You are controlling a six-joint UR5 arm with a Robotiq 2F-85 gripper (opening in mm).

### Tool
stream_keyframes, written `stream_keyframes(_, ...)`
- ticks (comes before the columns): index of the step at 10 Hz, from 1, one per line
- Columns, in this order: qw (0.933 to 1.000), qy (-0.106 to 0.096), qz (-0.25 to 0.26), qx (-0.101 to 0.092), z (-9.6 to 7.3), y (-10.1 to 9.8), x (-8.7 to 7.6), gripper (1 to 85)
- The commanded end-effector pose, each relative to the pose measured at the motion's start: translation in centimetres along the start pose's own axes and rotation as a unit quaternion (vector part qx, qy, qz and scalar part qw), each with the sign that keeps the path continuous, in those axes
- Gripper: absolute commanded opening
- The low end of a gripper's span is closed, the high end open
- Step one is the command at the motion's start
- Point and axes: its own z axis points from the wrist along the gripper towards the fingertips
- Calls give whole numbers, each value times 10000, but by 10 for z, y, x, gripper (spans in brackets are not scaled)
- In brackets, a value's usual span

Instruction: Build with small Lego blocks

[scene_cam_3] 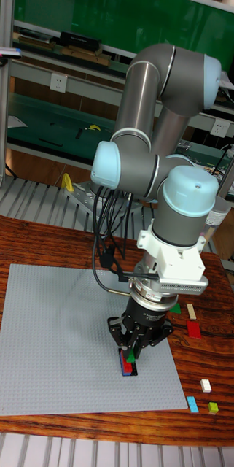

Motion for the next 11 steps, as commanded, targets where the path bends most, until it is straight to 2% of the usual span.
stream_keyframes(1,9999,-27,-112,4,2,-1,-10,13)
stream_keyframes(3,9997,-63,-213,-67,3,-1,-15,13)
stream_keyframes(4,9997,-64,-150,-199,2,6,-15,13)
stream_keyframes(5,9995,-127,-121,-250,2,9,-18,13)
stream_keyframes(7,9996,-224,-89,-140,2,3,-23,13)
stream_keyframes(8,9997,-195,-93,-106,2,1,-22,13)
stream_keyframes(11,9997,-154,-75,-145,3,1,-17,13)
